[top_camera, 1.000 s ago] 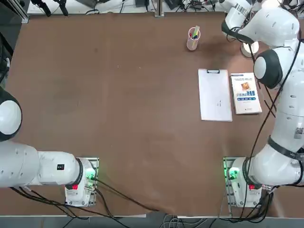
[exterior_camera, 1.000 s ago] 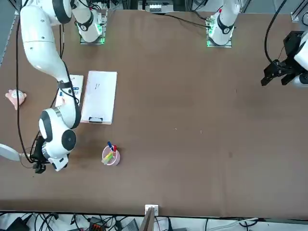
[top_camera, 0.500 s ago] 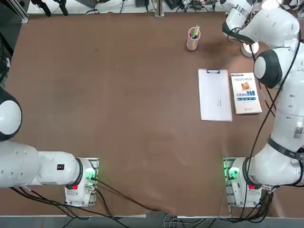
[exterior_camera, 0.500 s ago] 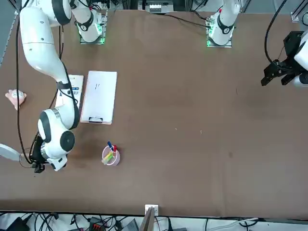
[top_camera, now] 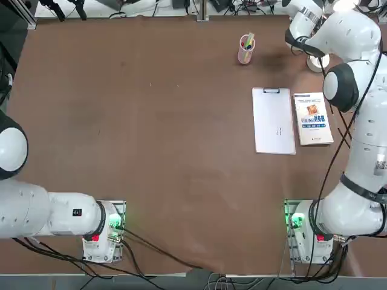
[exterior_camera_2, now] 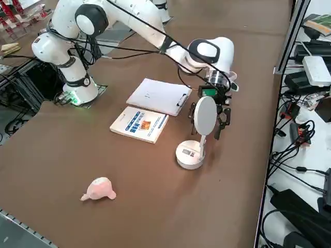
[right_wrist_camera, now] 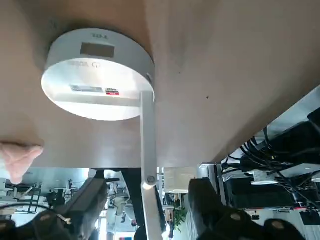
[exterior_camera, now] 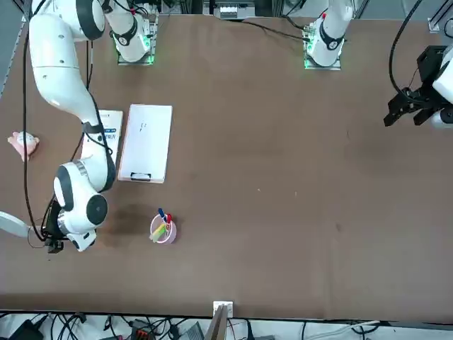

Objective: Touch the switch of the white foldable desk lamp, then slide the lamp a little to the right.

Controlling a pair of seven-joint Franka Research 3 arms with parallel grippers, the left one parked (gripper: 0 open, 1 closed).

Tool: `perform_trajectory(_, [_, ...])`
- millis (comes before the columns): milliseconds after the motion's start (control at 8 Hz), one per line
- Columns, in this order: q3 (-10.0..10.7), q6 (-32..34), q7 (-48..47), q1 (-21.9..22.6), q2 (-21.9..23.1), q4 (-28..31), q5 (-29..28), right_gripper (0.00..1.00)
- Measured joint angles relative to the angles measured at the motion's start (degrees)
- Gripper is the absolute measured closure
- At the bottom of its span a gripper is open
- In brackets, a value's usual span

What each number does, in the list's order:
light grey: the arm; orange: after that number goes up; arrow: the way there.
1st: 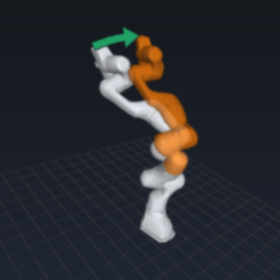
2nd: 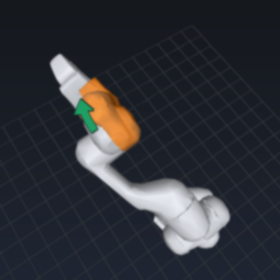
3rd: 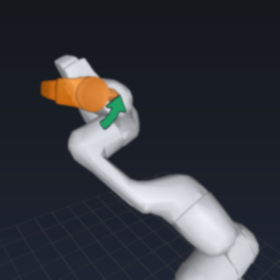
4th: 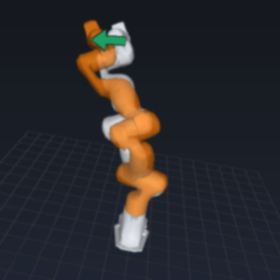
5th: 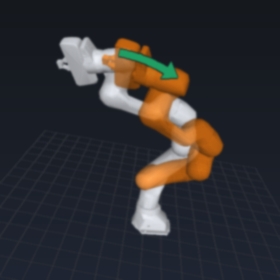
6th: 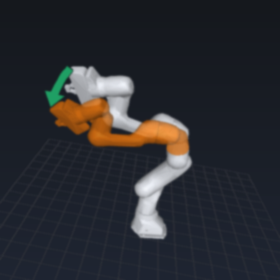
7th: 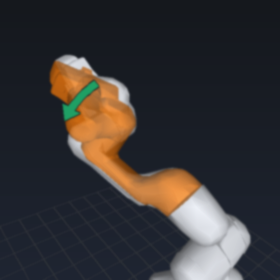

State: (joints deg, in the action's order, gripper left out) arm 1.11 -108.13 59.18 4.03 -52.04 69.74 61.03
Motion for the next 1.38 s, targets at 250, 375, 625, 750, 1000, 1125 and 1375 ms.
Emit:
perform_trajectory(250, [0.39,0.0,0.06,-0.04,-0.08,0.0,0.0,0.04])
perform_trajectory(375, [0.65,0.0,0.08,-0.06,-0.2,-0.01,0.0,0.08])
perform_trajectory(625, [0.86,-0.03,0.11,-0.09,-0.85,-0.03,0.0,0.21])
perform_trajectory(750, [0.89,-0.06,0.11,-0.09,-1.1,-0.03,0.0,0.29])
perform_trajectory(1000, [0.91,-0.22,0.11,-0.08,-1.14,-0.1,0.03,0.72])
perform_trajectory(1125, [0.92,-0.23,0.11,-0.08,-1.15,-0.12,0.03,0.78])
perform_trajectory(1375, [1.05,-0.24,0.11,-0.09,-1.15,-0.18,0.04,0.85])
